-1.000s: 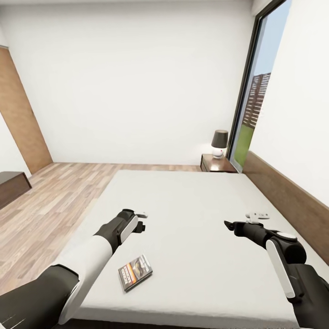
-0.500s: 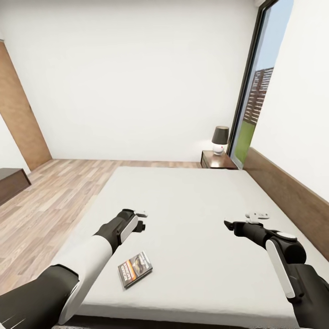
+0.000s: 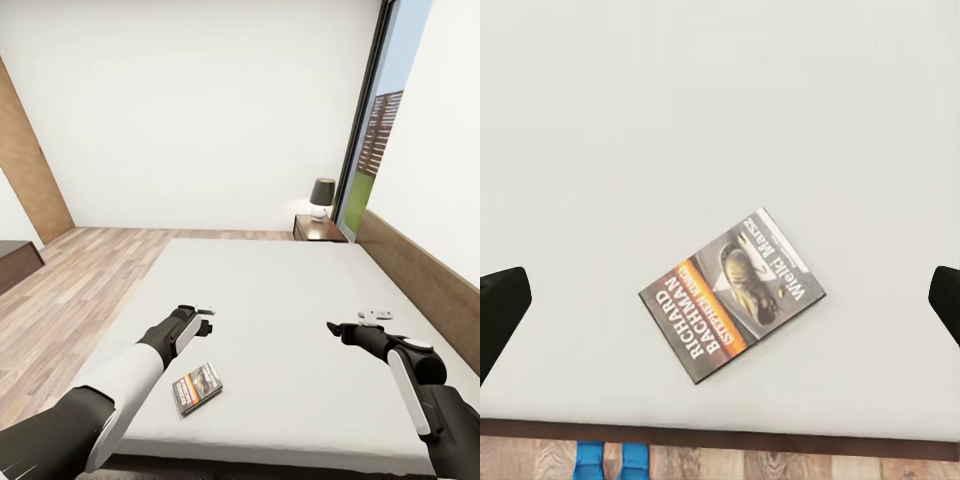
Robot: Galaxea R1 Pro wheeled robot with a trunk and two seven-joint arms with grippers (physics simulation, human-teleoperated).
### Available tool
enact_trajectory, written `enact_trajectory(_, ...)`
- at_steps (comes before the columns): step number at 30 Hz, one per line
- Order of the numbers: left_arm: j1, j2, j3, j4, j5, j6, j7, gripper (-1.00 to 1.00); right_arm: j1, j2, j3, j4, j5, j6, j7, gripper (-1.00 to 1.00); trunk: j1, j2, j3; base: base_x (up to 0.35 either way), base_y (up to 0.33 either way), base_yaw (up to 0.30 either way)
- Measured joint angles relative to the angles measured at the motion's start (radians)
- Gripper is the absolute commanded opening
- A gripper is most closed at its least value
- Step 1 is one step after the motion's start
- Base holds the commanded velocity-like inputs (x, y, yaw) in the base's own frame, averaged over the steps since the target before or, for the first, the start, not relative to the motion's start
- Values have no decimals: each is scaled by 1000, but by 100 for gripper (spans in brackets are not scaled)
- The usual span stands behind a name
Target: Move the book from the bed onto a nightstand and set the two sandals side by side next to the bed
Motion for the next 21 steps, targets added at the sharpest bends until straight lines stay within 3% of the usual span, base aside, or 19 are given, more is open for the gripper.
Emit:
enact_trajectory(6,0,2,-1,0,-4,-1,-58,100,0,0,0,0,0,0,0,100,23,-42,-28,0,0,0)
enact_trajectory(21,-1,4,-3,-4,-7,-2,-75,100,0,0,-1,0,0,0,0,100,81,-147,-100,0,0,0)
